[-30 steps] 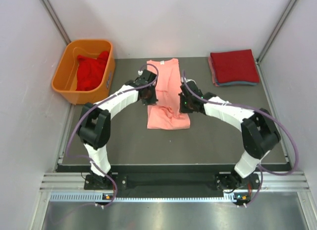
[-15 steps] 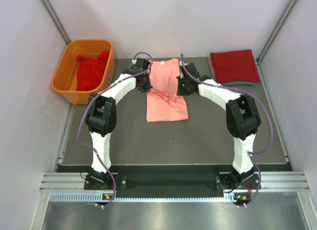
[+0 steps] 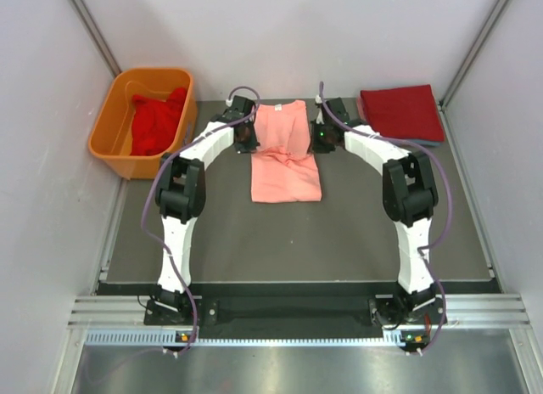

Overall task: Fold and stack the t-shirts
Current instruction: Fold the tshirt

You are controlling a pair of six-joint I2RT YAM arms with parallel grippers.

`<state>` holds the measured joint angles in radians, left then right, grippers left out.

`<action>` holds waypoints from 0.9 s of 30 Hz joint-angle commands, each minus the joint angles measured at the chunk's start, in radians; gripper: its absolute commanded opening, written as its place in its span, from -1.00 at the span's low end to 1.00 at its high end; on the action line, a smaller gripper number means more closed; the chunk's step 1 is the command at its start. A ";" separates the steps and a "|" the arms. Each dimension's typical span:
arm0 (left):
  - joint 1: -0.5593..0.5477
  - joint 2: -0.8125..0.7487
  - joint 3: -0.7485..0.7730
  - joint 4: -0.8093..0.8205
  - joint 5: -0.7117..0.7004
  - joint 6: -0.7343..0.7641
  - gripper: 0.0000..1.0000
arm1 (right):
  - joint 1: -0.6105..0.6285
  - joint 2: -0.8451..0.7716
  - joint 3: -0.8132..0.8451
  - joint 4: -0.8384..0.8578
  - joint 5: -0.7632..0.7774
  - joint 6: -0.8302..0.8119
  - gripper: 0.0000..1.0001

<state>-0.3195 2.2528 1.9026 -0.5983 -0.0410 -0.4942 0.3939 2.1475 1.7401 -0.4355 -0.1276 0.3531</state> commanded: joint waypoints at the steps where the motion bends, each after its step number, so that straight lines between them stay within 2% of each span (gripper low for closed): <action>1: 0.013 0.024 0.064 0.017 -0.011 0.025 -1.00 | -0.020 0.038 0.067 0.010 -0.053 -0.013 -0.95; 8: 0.020 0.033 0.070 0.035 -0.036 0.037 -1.00 | -0.039 0.084 0.117 0.021 -0.081 -0.011 -0.95; 11: 0.025 0.042 0.085 0.034 -0.005 0.049 -0.85 | -0.040 0.103 0.131 0.020 -0.093 -0.008 -0.94; 14: 0.025 0.034 0.104 0.003 -0.034 0.059 -0.73 | -0.044 0.120 0.153 0.023 -0.107 0.000 -0.84; 16: 0.025 0.013 0.105 -0.030 -0.098 0.077 -0.52 | -0.046 0.126 0.174 0.001 -0.106 0.004 -0.73; 17: 0.022 -0.011 0.107 -0.047 -0.179 0.094 -0.40 | -0.053 0.121 0.191 -0.008 -0.109 0.004 -0.67; 18: 0.022 -0.024 0.113 -0.098 -0.204 0.100 -0.30 | -0.056 0.112 0.191 -0.029 -0.110 0.004 -0.53; 21: 0.022 -0.094 0.105 -0.158 -0.257 0.108 -0.22 | -0.061 0.036 0.136 -0.071 -0.095 0.000 -0.38; 24: 0.022 -0.206 -0.006 -0.170 -0.124 0.108 -0.21 | -0.061 -0.081 -0.014 -0.065 -0.105 -0.012 -0.23; 26: 0.019 -0.303 -0.149 -0.131 -0.036 0.088 -0.23 | -0.059 -0.167 -0.153 -0.057 -0.129 -0.019 -0.18; 27: 0.016 -0.335 -0.262 -0.103 0.069 0.083 -0.23 | -0.059 -0.219 -0.203 -0.042 -0.130 -0.028 -0.16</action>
<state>-0.3008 2.0888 1.8027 -0.7181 -0.1497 -0.4091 0.3382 2.0968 1.6520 -0.4824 -0.2317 0.3519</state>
